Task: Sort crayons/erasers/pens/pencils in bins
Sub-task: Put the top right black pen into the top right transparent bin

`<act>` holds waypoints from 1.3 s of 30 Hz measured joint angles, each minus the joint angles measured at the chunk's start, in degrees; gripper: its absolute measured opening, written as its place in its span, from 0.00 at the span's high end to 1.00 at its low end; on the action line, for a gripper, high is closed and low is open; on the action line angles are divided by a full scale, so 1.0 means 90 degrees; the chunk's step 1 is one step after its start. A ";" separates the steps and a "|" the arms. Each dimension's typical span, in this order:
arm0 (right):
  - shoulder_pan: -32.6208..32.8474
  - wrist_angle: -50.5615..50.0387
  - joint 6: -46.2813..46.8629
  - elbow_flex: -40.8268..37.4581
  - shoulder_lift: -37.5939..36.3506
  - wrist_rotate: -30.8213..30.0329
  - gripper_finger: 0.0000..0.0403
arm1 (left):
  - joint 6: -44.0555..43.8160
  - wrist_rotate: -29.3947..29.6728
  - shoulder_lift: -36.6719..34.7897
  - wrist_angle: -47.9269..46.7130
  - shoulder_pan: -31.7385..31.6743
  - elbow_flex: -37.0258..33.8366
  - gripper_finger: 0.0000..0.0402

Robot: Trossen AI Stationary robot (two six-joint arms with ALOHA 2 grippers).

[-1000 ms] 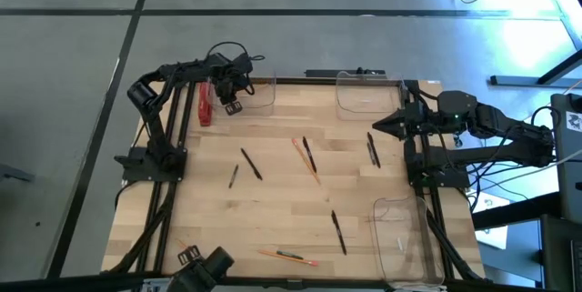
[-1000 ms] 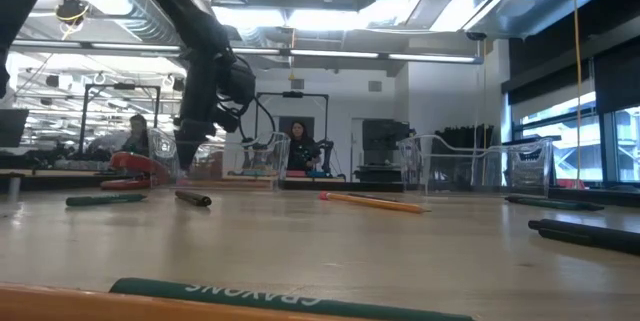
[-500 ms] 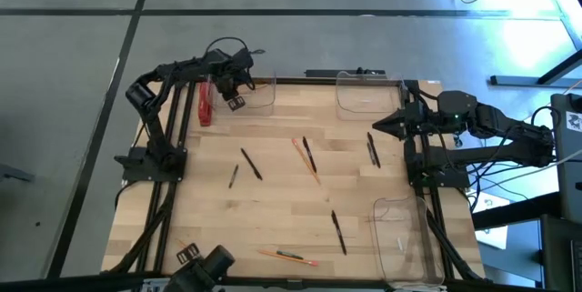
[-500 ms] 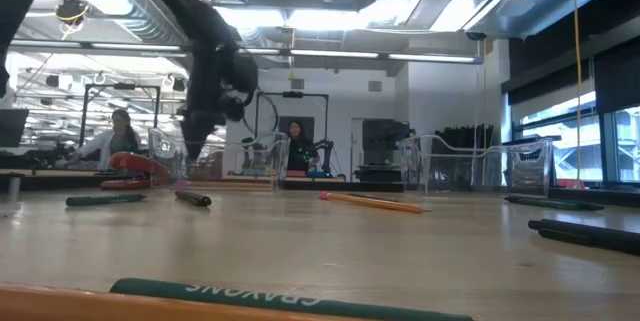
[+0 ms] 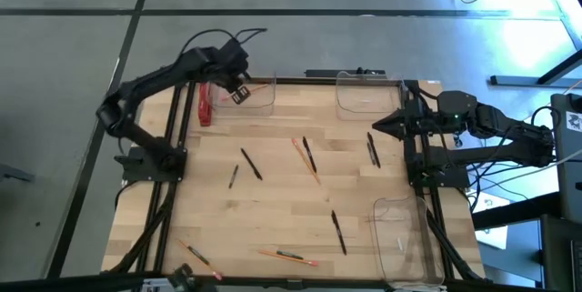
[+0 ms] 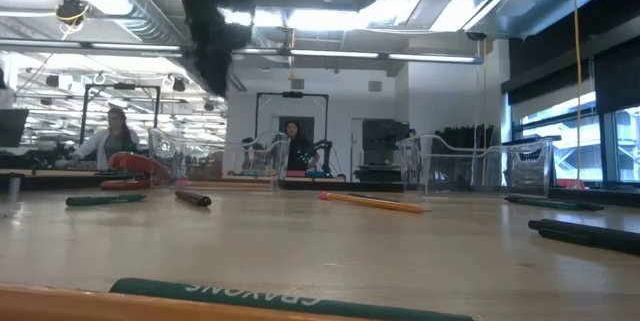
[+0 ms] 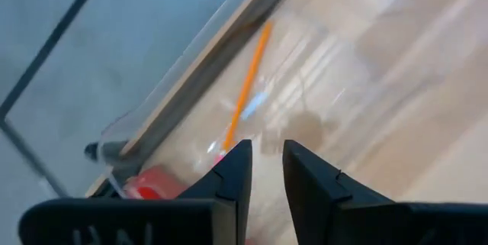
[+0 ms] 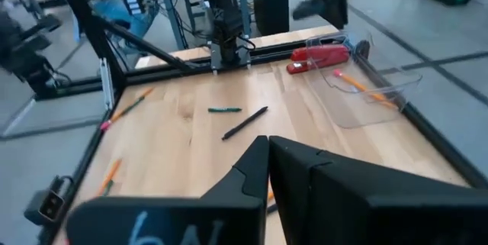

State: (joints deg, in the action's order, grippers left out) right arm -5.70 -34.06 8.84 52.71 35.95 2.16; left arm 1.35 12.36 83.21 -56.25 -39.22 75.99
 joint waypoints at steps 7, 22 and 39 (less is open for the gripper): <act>0.0001 -0.0050 0.1017 0.0000 0.0101 -0.0430 0.97 | -0.0894 0.0002 -0.0787 0.0061 0.1365 0.0000 0.83; -0.0001 -0.2553 0.4874 0.0002 0.1448 -0.1440 0.99 | -0.2142 0.0725 -0.1218 0.0184 0.3638 0.0000 0.83; -0.0001 -0.3230 0.4955 0.0002 0.2761 -0.1443 0.94 | -0.1937 0.0770 -0.1216 0.1120 0.4658 0.0000 0.83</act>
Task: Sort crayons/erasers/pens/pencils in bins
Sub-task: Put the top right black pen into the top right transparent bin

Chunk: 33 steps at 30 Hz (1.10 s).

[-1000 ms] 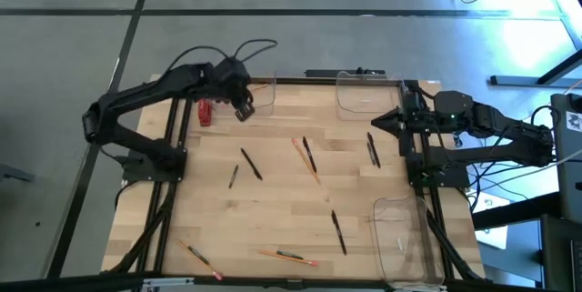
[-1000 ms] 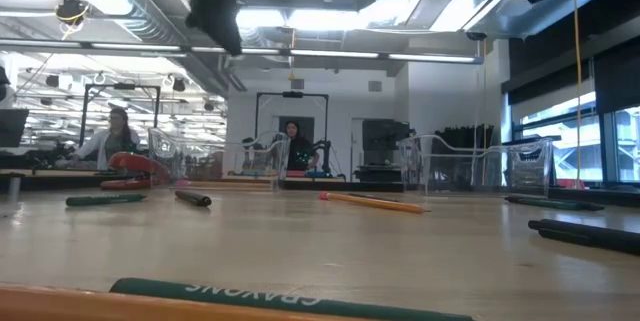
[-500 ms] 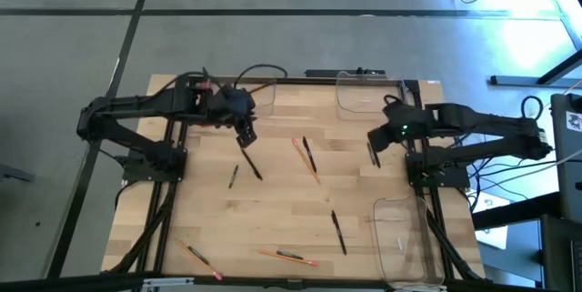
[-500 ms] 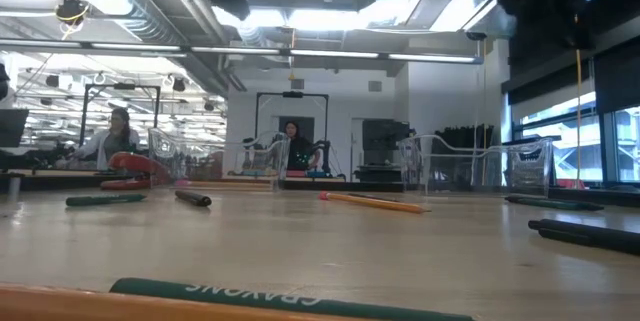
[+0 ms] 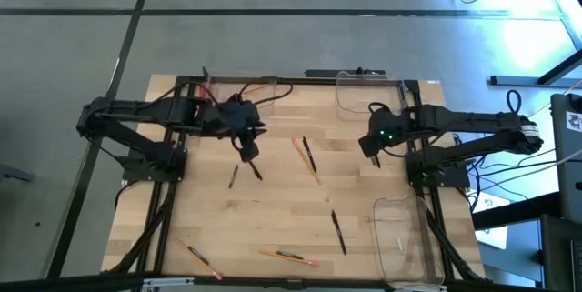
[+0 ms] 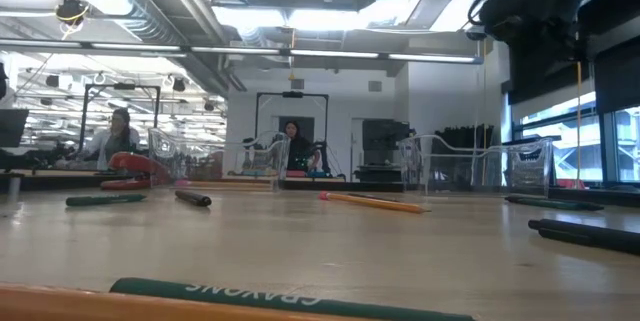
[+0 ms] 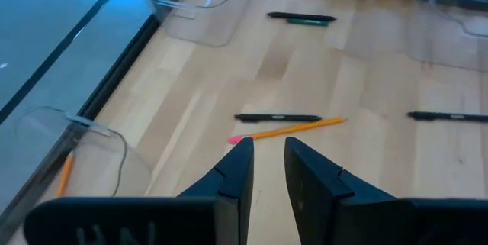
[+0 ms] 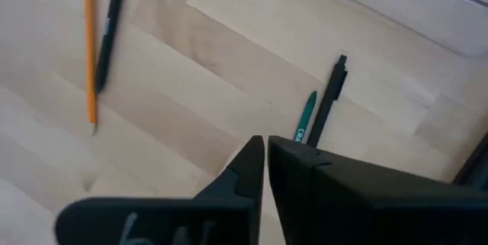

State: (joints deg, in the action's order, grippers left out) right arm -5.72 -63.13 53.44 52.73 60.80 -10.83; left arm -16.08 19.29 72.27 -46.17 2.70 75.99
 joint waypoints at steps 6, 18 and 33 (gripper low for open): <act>-0.0048 -0.0010 0.0002 0.0000 0.0235 -0.0015 0.95 | 0.0000 0.0000 0.0000 0.0000 0.0175 0.0000 0.83; -0.0670 -0.0015 -0.0166 0.0000 0.0688 0.0234 0.73 | 0.0000 0.0000 0.0002 0.0000 0.0180 0.0000 0.83; -0.2101 0.0022 -0.1170 0.0000 0.1882 0.0718 0.62 | -0.0024 -0.0002 0.0005 0.0000 0.0180 0.0000 0.83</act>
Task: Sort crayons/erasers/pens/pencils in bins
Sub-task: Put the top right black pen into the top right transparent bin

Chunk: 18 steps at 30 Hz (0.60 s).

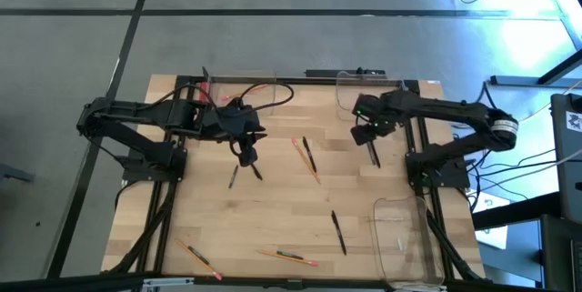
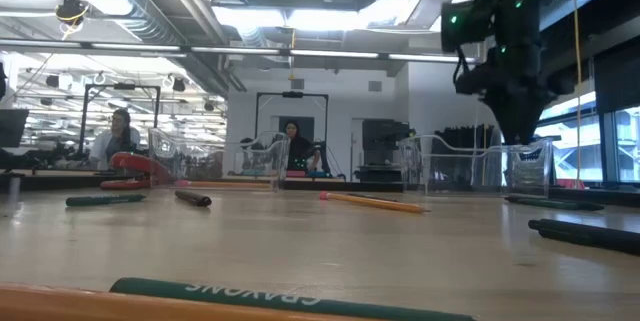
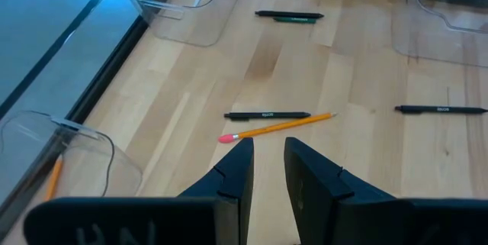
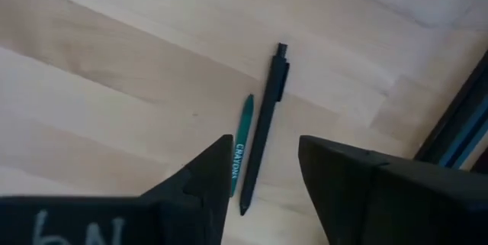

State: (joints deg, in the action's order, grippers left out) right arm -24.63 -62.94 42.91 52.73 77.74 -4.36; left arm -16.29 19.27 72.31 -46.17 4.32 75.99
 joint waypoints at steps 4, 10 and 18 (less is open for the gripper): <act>-0.0264 0.0288 -0.0323 -0.0071 0.0379 0.0171 0.62 | -0.0010 -0.0002 0.0000 -0.0001 0.0000 0.0000 0.83; -0.0495 0.0718 -0.0518 -0.0369 0.0742 0.0334 0.62 | -0.0015 -0.0005 0.0000 -0.0001 0.0000 0.0000 0.83; -0.0680 0.1329 -0.0550 -0.0881 0.0835 0.0331 0.62 | -0.0017 -0.0006 0.0000 0.0000 0.0000 0.0000 0.83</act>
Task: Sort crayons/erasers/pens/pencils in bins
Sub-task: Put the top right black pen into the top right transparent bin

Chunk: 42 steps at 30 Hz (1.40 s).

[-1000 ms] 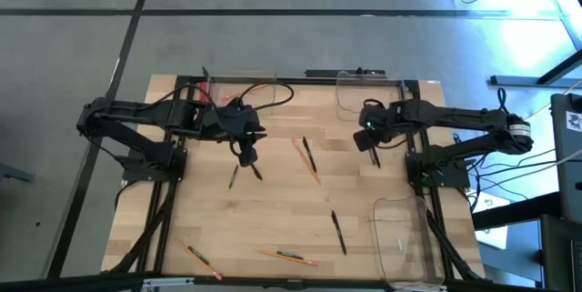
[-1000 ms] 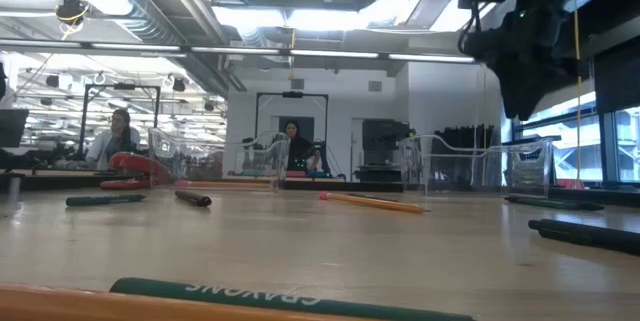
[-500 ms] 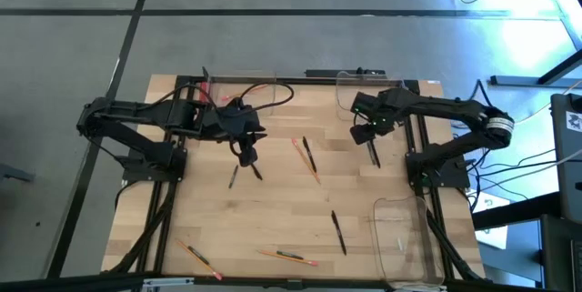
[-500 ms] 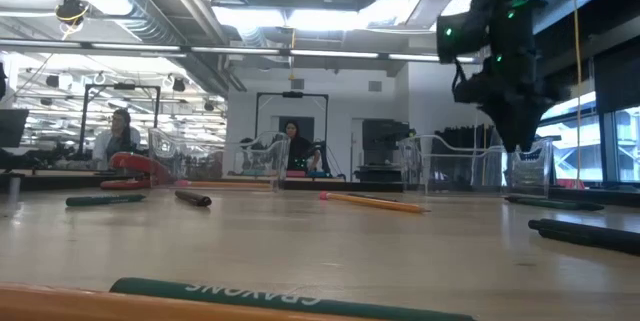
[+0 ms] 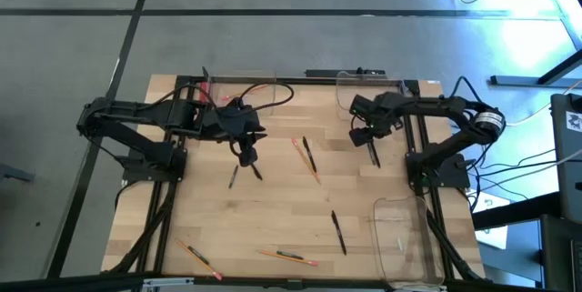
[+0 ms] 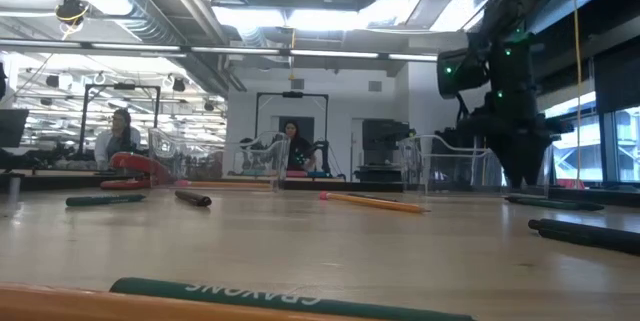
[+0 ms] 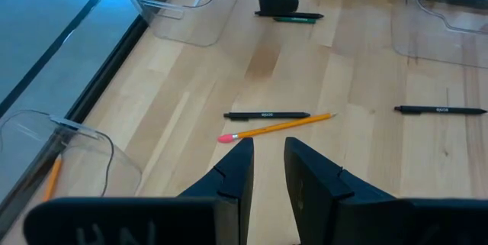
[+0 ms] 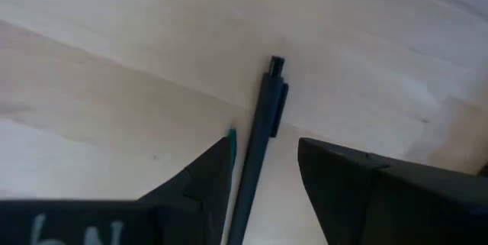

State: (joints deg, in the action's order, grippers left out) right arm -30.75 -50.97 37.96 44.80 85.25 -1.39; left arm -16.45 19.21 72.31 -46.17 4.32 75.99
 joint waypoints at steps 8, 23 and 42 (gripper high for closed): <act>-0.0199 0.0498 -0.0229 -0.0234 0.0005 -0.0002 0.62 | -0.0007 0.0001 0.0000 0.0000 0.0000 0.0000 0.83; -0.0376 0.0676 -0.0439 -0.0207 0.0473 -0.0042 0.62 | -0.0160 0.0001 0.0000 -0.0001 0.0000 0.0000 0.83; -0.0373 0.0771 -0.0780 -0.0217 0.0585 0.0192 0.83 | -0.0160 0.0001 0.0000 -0.0002 0.0000 0.0000 0.83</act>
State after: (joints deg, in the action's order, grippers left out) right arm -34.11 -44.03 30.93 42.85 90.52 0.34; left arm -17.89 19.22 72.31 -46.19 4.32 75.99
